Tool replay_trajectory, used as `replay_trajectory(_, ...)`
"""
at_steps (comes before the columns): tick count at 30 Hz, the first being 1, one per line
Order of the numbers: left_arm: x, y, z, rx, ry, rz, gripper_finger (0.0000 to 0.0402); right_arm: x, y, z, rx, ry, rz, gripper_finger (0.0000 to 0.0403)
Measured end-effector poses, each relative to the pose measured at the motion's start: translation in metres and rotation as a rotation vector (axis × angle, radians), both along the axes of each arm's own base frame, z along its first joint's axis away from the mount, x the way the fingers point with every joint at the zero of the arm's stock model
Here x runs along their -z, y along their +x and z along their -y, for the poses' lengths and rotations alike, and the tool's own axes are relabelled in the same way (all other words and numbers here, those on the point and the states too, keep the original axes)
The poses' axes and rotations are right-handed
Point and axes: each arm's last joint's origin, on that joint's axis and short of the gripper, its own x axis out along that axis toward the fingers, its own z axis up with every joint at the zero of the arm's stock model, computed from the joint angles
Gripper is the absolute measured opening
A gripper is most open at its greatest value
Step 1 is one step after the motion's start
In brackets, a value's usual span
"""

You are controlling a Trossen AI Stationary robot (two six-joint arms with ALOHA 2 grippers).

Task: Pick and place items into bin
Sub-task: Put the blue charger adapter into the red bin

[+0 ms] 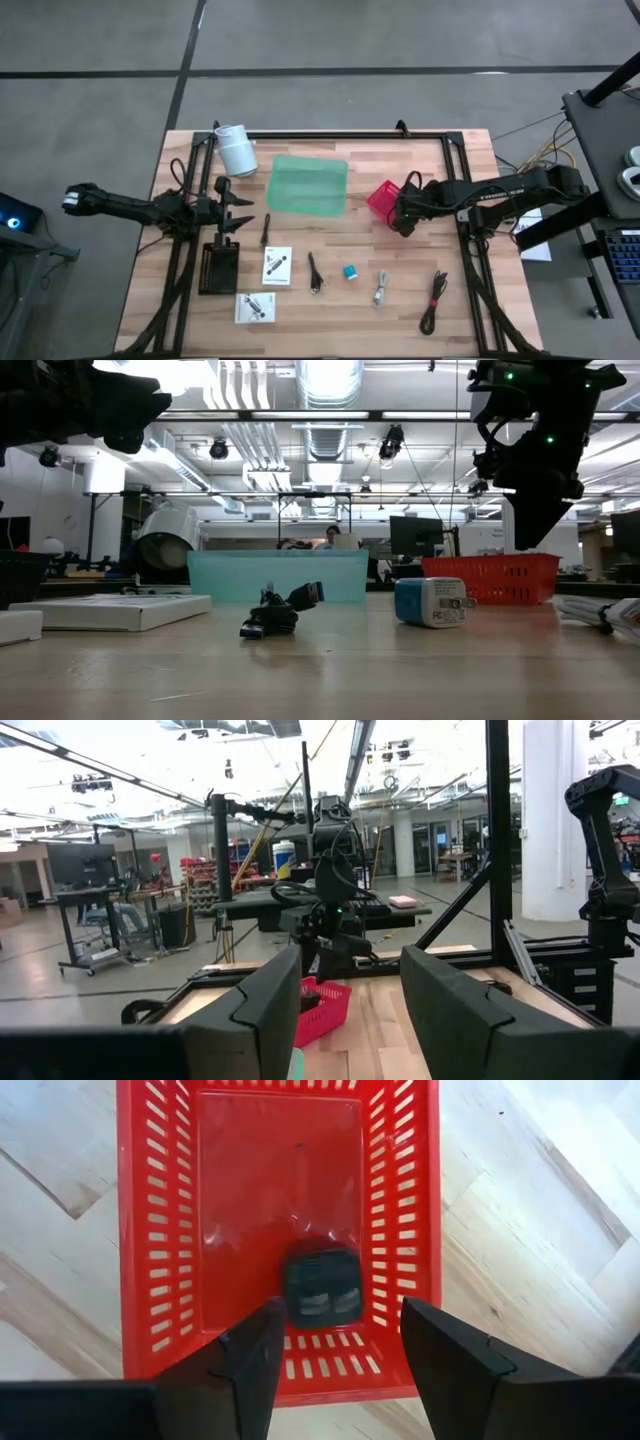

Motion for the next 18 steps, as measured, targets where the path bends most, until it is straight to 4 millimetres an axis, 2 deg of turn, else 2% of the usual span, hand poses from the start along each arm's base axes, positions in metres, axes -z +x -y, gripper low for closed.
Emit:
replay_trajectory(11, 0.0, 0.0, 0.0, 0.0, 0.0, 0.0, 0.0157, -0.017, 0.011, 0.0, -0.015, 0.001, 0.072, 0.0183)
replay_trajectory(14, 0.0, 0.0, 0.0, 0.0, 0.0, 0.0, 0.0157, -0.022, 0.018, -0.003, -0.073, -0.011, 0.128, 0.0183)
replay_trajectory(18, 0.0, 0.0, 0.0, 0.0, 0.0, 0.0, 0.0157, -0.028, 0.032, -0.012, -0.233, -0.041, 0.251, 0.0182)
